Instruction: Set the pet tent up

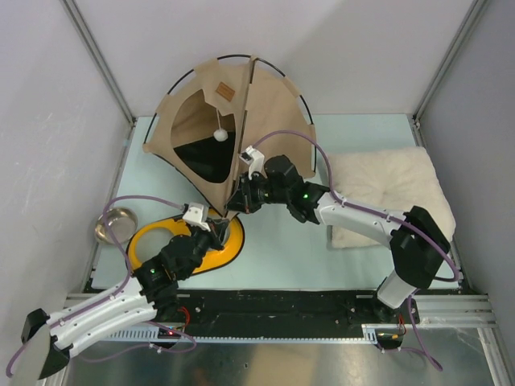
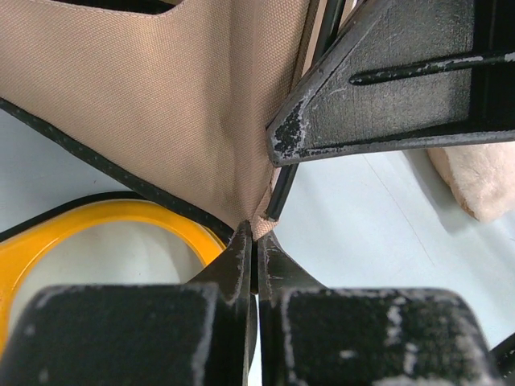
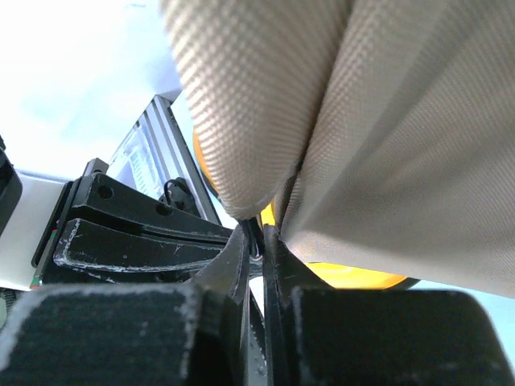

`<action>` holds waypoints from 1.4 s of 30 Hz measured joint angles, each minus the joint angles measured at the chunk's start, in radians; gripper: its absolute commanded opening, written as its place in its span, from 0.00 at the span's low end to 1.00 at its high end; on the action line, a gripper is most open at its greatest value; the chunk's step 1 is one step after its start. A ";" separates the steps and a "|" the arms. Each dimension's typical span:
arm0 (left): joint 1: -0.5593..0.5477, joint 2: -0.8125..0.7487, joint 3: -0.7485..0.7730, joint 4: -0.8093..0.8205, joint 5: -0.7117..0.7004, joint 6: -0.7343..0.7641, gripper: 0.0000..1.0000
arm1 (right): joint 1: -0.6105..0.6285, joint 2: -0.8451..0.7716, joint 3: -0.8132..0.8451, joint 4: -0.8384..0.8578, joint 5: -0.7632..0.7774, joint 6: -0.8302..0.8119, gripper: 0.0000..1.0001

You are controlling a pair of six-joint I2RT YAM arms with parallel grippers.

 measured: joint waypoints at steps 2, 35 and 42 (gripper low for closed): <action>-0.002 0.010 0.000 0.008 -0.010 0.009 0.00 | 0.000 0.010 0.010 -0.002 0.000 -0.019 0.00; 0.001 0.117 0.021 0.010 -0.024 0.021 0.05 | 0.019 0.058 0.018 0.002 0.049 -0.113 0.00; 0.001 0.111 0.021 -0.005 -0.021 -0.005 0.11 | 0.024 0.058 0.017 0.002 0.080 -0.111 0.00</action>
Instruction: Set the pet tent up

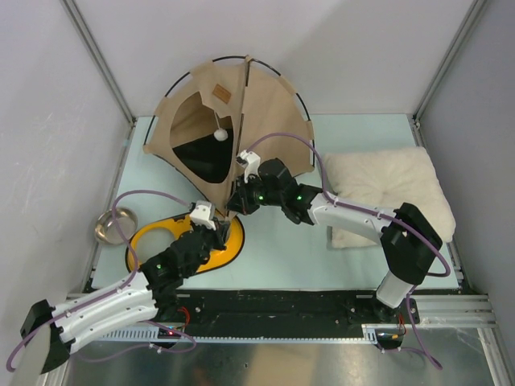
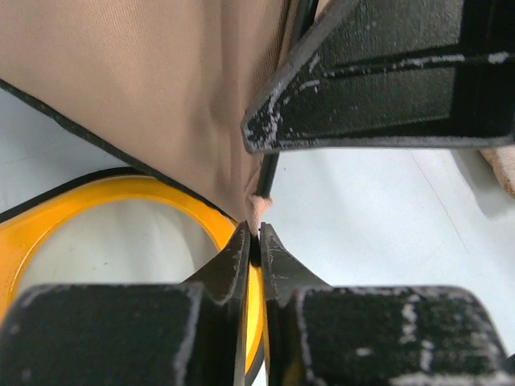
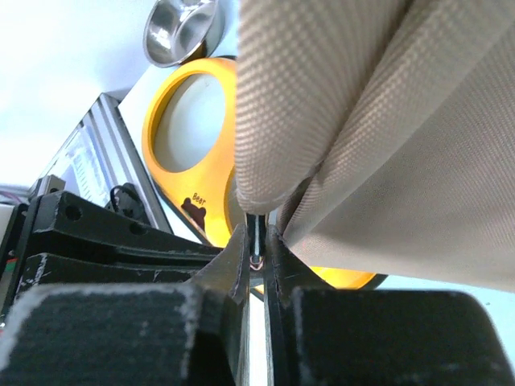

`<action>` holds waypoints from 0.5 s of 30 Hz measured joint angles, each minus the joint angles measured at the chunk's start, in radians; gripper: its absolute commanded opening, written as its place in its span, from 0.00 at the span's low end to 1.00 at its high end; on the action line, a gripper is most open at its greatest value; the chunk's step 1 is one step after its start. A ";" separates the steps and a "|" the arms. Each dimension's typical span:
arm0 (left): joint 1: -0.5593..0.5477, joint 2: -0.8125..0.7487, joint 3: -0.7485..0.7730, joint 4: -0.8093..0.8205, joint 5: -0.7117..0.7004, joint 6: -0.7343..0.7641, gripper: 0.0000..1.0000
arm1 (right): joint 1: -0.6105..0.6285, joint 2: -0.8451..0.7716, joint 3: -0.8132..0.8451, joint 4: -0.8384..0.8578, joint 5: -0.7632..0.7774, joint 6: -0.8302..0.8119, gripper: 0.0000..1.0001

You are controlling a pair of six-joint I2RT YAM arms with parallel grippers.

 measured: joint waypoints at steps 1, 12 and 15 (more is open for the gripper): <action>0.000 -0.003 0.000 -0.004 0.002 -0.003 0.11 | -0.001 0.000 0.000 0.000 0.009 0.000 0.00; -0.006 -0.077 0.000 -0.068 0.039 -0.029 0.21 | -0.040 0.000 0.000 0.000 0.115 -0.008 0.00; -0.006 -0.094 0.000 -0.091 0.024 -0.029 0.33 | -0.038 0.000 0.000 -0.002 0.115 -0.013 0.00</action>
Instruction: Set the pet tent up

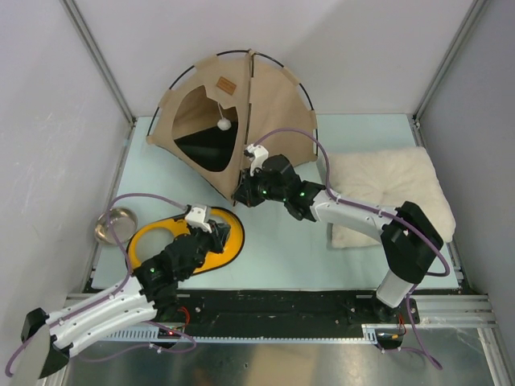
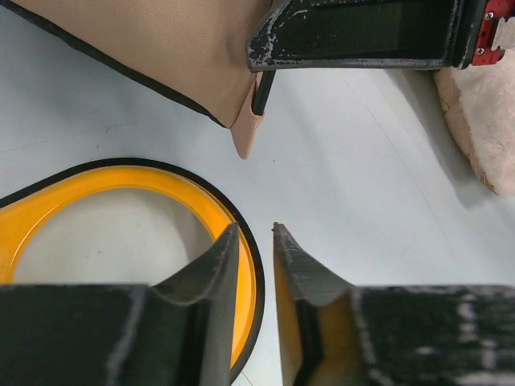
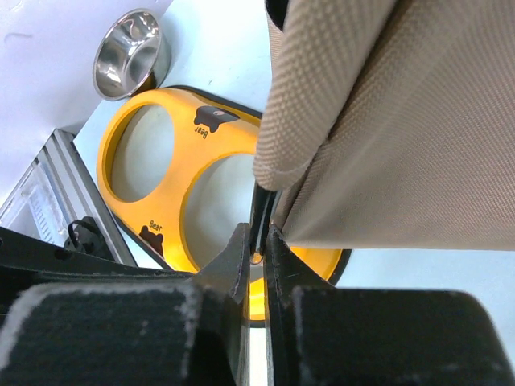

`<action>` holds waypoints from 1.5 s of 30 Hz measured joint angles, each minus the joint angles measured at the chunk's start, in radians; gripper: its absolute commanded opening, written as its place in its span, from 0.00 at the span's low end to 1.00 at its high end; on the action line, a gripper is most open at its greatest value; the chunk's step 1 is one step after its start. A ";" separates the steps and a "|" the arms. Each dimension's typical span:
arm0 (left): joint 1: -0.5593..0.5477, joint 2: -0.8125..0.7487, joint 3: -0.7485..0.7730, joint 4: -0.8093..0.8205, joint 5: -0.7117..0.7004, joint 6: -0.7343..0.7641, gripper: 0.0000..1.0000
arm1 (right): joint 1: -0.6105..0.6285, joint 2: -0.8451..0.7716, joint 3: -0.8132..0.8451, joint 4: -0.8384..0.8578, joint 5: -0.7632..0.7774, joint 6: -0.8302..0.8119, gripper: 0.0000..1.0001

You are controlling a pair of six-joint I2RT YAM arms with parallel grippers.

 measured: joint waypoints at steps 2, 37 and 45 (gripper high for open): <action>0.000 -0.006 0.000 -0.011 -0.010 -0.006 0.39 | 0.000 0.000 0.000 -0.001 0.000 -0.003 0.00; 0.078 0.121 -0.058 0.367 -0.074 0.195 0.46 | 0.006 -0.002 0.214 -0.272 -0.056 0.168 0.00; 0.130 0.099 -0.076 0.388 0.048 0.201 0.48 | 0.009 -0.002 0.214 -0.270 -0.058 0.175 0.00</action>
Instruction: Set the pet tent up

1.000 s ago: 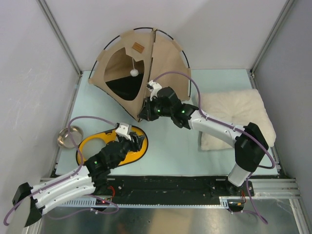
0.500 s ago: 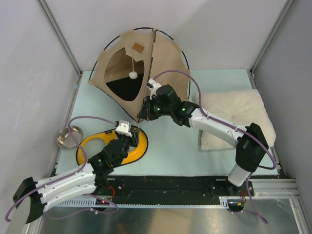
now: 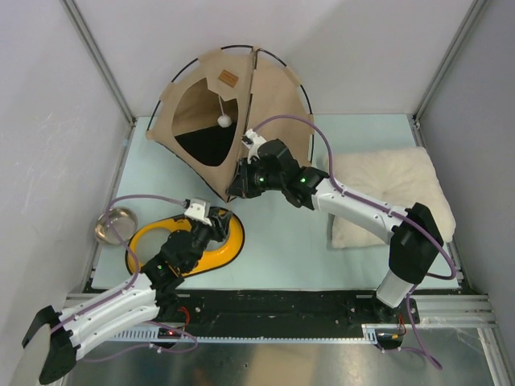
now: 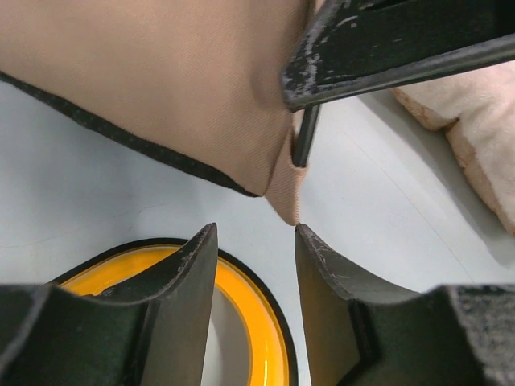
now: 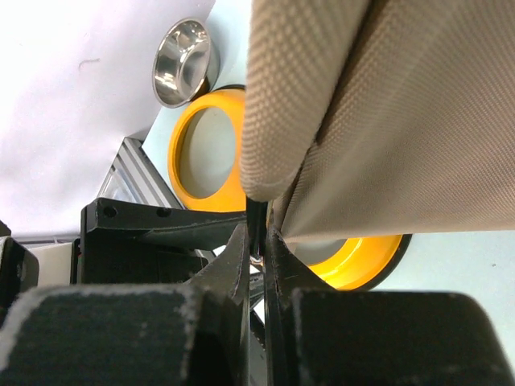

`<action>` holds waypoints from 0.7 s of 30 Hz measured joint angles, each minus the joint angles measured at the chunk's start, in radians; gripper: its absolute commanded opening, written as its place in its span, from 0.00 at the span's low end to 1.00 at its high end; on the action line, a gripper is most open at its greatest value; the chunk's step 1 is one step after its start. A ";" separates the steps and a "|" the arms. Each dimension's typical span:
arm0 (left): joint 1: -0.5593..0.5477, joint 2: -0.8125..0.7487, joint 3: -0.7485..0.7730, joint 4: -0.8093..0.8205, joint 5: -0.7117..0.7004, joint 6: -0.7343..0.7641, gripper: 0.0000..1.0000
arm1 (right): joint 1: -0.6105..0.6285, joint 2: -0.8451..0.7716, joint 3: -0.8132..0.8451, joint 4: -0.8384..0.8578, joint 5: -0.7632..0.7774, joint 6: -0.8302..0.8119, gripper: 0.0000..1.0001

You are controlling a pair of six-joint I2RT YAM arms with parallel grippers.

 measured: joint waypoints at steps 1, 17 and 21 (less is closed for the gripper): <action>0.002 0.000 0.000 0.004 0.015 0.002 0.48 | 0.000 0.000 0.000 0.000 0.000 0.000 0.00; 0.024 0.056 0.000 0.051 0.098 0.020 0.32 | 0.000 0.000 0.000 -0.004 -0.008 -0.001 0.00; 0.035 0.072 0.002 0.071 0.097 0.020 0.30 | 0.000 0.000 0.000 -0.004 -0.010 -0.001 0.00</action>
